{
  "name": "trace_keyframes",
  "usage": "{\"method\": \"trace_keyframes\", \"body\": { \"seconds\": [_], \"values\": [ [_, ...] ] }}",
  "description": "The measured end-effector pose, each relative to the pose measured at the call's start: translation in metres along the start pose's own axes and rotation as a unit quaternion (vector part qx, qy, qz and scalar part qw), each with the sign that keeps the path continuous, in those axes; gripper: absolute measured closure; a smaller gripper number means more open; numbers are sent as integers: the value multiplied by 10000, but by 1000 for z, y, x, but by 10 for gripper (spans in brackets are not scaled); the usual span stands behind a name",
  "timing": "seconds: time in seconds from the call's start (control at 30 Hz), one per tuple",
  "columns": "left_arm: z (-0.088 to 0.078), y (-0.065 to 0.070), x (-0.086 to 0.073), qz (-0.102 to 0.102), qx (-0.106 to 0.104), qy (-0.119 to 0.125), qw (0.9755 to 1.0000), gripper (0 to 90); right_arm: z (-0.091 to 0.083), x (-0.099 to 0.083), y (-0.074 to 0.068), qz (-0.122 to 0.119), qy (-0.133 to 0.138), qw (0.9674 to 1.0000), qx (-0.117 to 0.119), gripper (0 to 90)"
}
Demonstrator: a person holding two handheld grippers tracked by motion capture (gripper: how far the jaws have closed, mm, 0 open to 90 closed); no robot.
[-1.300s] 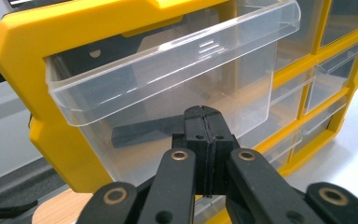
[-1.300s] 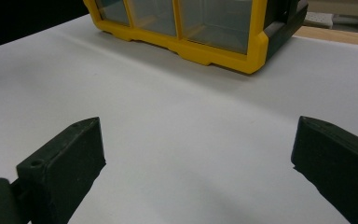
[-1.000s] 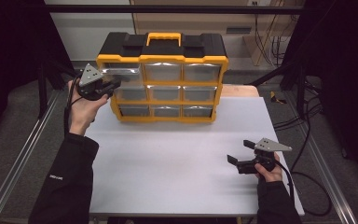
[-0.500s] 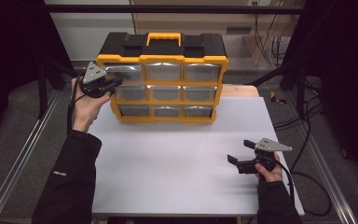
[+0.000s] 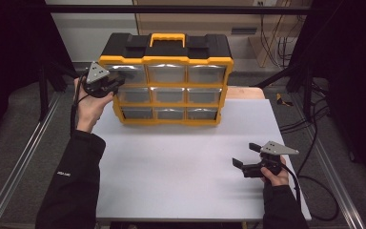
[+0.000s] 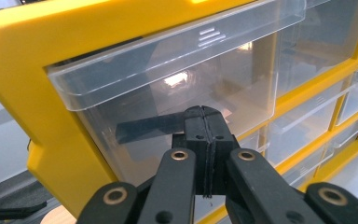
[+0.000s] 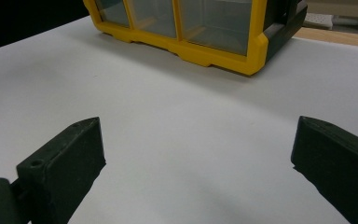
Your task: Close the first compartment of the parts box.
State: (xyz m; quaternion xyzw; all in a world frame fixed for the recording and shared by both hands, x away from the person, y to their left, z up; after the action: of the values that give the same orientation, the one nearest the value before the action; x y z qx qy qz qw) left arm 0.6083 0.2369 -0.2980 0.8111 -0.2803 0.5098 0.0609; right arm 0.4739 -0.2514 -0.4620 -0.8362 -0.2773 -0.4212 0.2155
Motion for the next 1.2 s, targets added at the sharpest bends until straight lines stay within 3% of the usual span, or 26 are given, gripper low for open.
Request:
{"method": "trace_keyframes", "body": {
  "seconds": [0.37, 0.6, 0.77, 1.2],
  "values": [
    [-1, 1, -4, -34, -73, 20, 10000, 895, 0, 0, 0, -1, 7, 10000, -1, 29],
    [-11, 4, -10, -224, -290, 89, 9993, 847, 0, 0, 0, 1, -2, 10000, -5, 29],
    [-16, 7, -19, -363, -460, 90, 9982, 731, 1, 0, 0, 0, -4, 10000, -5, 29],
    [-29, 15, -39, -709, -765, 113, 9945, 290, 1, 0, 0, 0, -20, 10000, -1, 29]
  ]
}}
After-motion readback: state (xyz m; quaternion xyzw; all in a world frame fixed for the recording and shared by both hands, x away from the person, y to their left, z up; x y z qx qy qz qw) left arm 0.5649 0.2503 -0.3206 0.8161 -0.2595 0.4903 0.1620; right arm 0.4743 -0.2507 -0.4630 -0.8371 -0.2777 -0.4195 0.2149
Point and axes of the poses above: each handheld gripper's, and its own axes: z roughly forward along the jaws, x roughly out of its top, y roughly to its right, the point moved 2 cm from there along z, roughly forward along the jaws, and after that the axes turned 11 degrees about -y, right-handed, at the moved point
